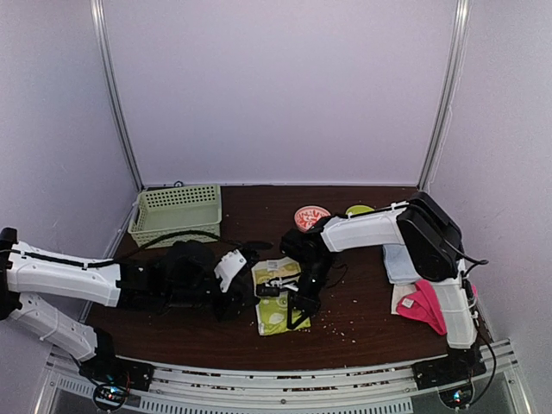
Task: Roll the towels
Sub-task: Roll the towel at the center of the board.
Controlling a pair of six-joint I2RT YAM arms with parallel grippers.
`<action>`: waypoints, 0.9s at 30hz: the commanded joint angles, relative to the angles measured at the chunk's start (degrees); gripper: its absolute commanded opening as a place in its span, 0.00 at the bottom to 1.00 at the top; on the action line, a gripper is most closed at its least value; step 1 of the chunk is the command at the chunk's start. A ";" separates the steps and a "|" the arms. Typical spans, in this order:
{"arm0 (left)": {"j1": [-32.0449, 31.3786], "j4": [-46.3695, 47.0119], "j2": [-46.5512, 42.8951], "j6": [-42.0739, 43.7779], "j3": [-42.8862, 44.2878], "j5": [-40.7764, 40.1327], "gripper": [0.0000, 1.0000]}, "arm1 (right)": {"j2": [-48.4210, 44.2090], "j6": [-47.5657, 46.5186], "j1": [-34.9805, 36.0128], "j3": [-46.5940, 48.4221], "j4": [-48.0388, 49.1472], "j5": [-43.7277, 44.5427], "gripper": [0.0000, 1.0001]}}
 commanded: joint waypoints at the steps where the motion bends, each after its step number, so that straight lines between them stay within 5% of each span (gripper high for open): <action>1: -10.19 -6.00 4.65 11.06 7.99 -12.31 0.34 | 7.57 2.35 -1.62 3.01 -8.50 -0.69 0.00; 10: -10.91 -6.17 20.07 14.20 13.59 -9.60 0.42 | 7.89 3.82 -1.77 2.99 -7.17 0.33 0.00; 17: -10.31 -6.58 30.01 15.58 18.99 -9.75 0.29 | 7.91 3.83 -1.77 2.95 -6.82 0.21 0.00; 27: -10.29 -6.79 33.41 14.77 20.35 -14.36 0.33 | 7.87 3.33 -1.77 2.37 -6.75 -0.49 0.00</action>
